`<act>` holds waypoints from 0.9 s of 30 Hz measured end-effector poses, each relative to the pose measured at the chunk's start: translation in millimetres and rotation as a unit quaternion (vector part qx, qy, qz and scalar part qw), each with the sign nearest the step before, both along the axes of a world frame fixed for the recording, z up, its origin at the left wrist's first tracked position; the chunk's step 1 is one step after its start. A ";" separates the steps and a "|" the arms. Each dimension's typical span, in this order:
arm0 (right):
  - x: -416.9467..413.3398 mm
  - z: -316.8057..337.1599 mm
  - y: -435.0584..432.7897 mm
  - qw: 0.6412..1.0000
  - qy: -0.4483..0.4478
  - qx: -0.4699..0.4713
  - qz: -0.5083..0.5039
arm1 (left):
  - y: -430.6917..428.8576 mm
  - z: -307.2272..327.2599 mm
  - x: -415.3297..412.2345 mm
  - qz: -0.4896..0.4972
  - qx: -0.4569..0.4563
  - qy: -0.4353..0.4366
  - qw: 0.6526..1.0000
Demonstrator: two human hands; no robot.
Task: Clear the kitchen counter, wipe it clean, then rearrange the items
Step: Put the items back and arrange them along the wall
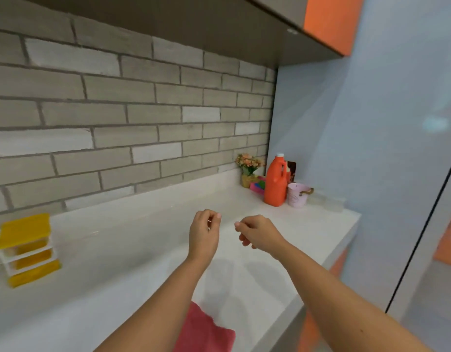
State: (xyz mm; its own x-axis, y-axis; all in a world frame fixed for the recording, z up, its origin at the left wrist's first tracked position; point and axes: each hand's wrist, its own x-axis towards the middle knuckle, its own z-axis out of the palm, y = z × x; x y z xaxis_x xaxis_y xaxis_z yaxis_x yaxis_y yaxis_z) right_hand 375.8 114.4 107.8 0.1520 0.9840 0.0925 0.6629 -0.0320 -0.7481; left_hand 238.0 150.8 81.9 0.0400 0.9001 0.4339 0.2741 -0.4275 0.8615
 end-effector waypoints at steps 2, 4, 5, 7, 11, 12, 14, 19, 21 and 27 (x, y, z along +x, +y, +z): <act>33.6 -4.7 -7.5 1.000 -0.002 -0.007 -0.013 | -4.3 -2.5 33.8 -0.011 -0.002 0.000 1.000; 63.7 -8.5 -13.7 1.000 -0.001 -0.013 -0.028 | -7.4 -5.6 64.8 -0.027 -0.009 0.004 1.000; 77.3 -10.1 -15.8 0.999 0.001 -0.015 -0.035 | -8.1 -6.9 79.0 -0.034 -0.012 0.006 0.999; 100.9 -11.7 -18.2 0.999 0.001 -0.018 -0.048 | -7.5 -9.0 104.0 -0.046 -0.015 0.011 0.999; 139.9 -12.0 -14.3 0.997 0.012 -0.023 -0.076 | 3.4 -9.5 144.8 -0.074 -0.028 0.009 0.997; 148.6 -12.3 -11.4 0.996 0.016 -0.023 -0.083 | 8.3 -9.6 153.9 -0.083 -0.032 0.008 0.996; 165.2 -14.0 -4.9 0.995 0.020 -0.023 -0.097 | 19.4 -10.9 171.3 -0.101 -0.042 0.009 0.994; 207.4 -20.4 7.9 0.990 0.028 -0.028 -0.138 | 41.5 -16.7 217.6 -0.150 -0.067 0.003 0.986; 226.0 -24.1 11.5 0.987 0.037 -0.030 -0.154 | 47.4 -20.0 237.2 -0.168 -0.070 0.008 0.983; 290.1 -37.1 23.7 0.982 0.043 -0.043 -0.181 | 65.7 -32.7 303.0 -0.194 -0.106 0.014 0.975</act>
